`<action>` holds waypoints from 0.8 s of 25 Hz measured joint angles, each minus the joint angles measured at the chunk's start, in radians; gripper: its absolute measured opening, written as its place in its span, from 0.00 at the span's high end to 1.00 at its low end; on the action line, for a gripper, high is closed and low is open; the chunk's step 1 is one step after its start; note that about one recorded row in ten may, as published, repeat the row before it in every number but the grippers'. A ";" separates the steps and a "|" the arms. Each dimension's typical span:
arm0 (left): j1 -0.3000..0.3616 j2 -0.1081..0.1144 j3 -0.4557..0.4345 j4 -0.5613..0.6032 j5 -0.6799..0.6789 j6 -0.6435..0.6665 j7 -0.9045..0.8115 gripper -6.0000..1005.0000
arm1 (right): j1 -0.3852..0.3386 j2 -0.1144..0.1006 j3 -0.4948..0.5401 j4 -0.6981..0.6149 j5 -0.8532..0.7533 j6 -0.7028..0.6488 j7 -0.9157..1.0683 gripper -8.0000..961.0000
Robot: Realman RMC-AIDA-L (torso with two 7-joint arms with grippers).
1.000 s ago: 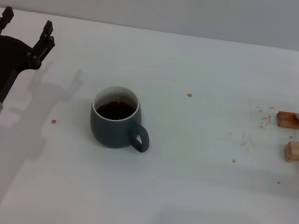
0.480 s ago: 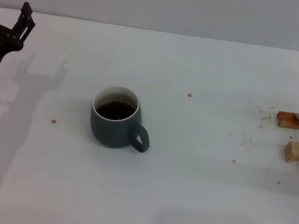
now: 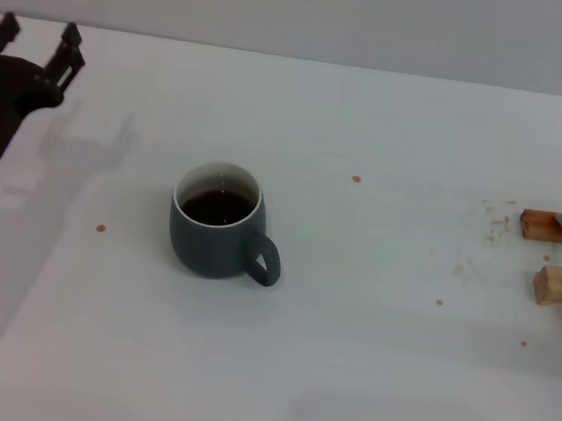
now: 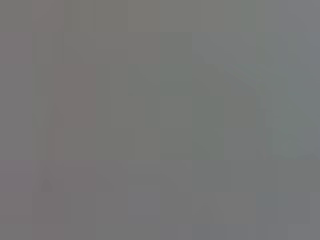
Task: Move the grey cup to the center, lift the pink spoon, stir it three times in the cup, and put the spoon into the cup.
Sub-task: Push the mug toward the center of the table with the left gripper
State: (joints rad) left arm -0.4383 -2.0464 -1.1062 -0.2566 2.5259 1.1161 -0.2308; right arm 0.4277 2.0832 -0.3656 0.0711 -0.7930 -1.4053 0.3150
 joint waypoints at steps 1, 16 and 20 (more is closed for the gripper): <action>0.003 0.003 0.004 -0.001 0.017 0.000 -0.003 0.18 | -0.001 0.000 0.000 0.000 0.000 0.000 0.000 0.34; 0.069 0.004 0.021 0.009 0.169 -0.065 -0.007 0.60 | -0.013 -0.002 0.014 -0.001 0.000 0.004 0.001 0.34; 0.075 0.006 0.024 0.006 0.192 -0.071 -0.007 0.76 | -0.018 -0.002 0.018 -0.001 0.001 0.017 0.001 0.34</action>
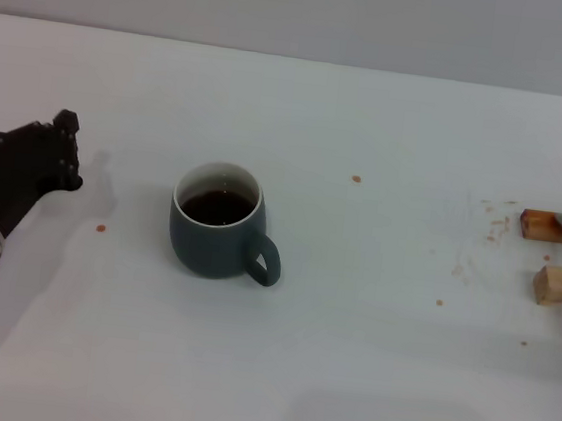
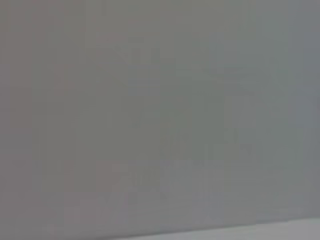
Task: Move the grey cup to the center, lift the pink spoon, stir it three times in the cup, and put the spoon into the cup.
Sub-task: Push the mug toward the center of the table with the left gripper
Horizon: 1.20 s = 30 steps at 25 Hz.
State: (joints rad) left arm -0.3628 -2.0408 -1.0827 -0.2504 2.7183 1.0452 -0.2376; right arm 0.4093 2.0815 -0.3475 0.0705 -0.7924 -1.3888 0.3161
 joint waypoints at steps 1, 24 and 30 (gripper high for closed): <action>0.007 0.002 0.005 -0.003 0.035 -0.016 -0.006 0.80 | -0.002 0.000 0.004 0.000 0.000 0.003 0.000 0.34; 0.000 0.051 0.186 -0.016 0.170 -0.021 -0.167 1.00 | -0.052 -0.003 0.059 -0.011 0.001 0.013 0.000 0.34; -0.023 0.038 0.219 -0.010 0.170 -0.023 -0.184 1.00 | -0.057 -0.003 0.059 -0.009 0.001 0.013 0.000 0.34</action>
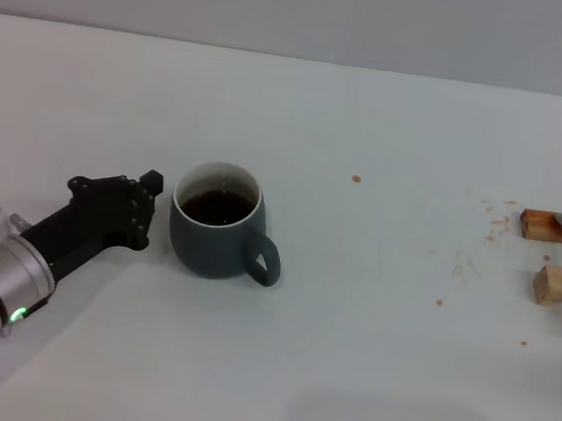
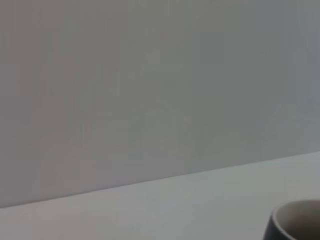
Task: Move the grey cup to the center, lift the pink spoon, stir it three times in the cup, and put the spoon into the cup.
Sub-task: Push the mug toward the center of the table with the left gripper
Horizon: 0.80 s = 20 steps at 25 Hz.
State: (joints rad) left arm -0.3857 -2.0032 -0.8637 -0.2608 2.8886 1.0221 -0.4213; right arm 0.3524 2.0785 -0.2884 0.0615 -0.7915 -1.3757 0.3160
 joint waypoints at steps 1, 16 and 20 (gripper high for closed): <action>0.000 0.000 0.000 0.000 0.000 0.000 0.000 1.00 | 0.000 0.000 0.000 0.000 0.000 0.000 0.000 0.34; -0.051 -0.034 0.070 -0.008 -0.001 -0.010 -0.001 1.00 | -0.031 0.000 -0.011 0.005 -0.014 -0.030 0.022 0.34; -0.061 -0.040 0.095 -0.009 0.000 -0.006 -0.012 1.00 | -0.047 0.000 -0.012 0.000 -0.043 -0.035 0.051 0.34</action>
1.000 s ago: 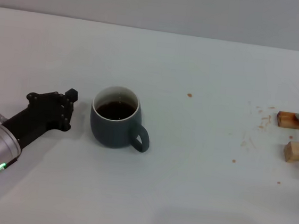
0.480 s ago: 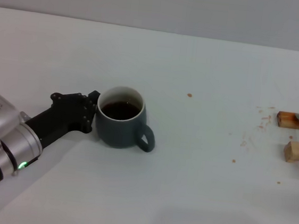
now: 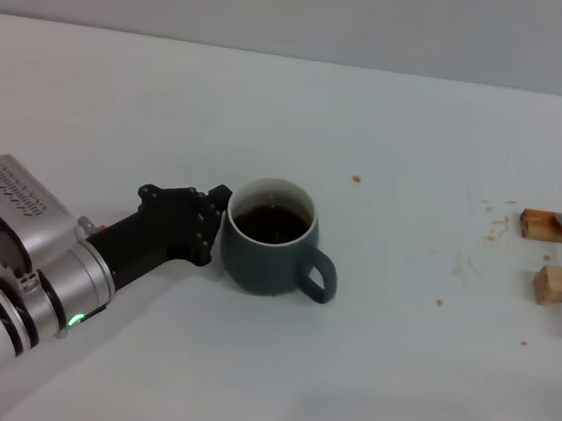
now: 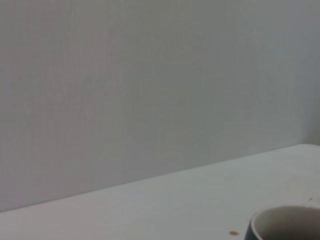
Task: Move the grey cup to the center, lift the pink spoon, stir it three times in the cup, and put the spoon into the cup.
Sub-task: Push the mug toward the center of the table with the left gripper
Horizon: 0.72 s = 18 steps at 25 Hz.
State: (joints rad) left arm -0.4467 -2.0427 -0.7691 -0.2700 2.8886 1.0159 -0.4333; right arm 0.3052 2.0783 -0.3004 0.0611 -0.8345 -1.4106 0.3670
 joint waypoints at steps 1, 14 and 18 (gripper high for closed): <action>0.000 0.000 0.000 0.000 0.000 0.000 0.000 1.00 | -0.002 0.000 0.000 0.000 -0.004 -0.001 0.001 0.34; -0.024 0.020 0.018 -0.003 0.000 0.045 -0.034 1.00 | -0.051 -0.004 -0.033 -0.026 -0.108 -0.040 0.064 0.34; -0.023 0.034 -0.029 -0.003 -0.001 0.052 -0.083 0.99 | -0.076 -0.005 -0.056 -0.029 -0.114 -0.085 0.115 0.34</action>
State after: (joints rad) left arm -0.4700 -2.0088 -0.7977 -0.2731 2.8873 1.0677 -0.5165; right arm 0.2295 2.0734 -0.3567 0.0324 -0.9484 -1.4955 0.4817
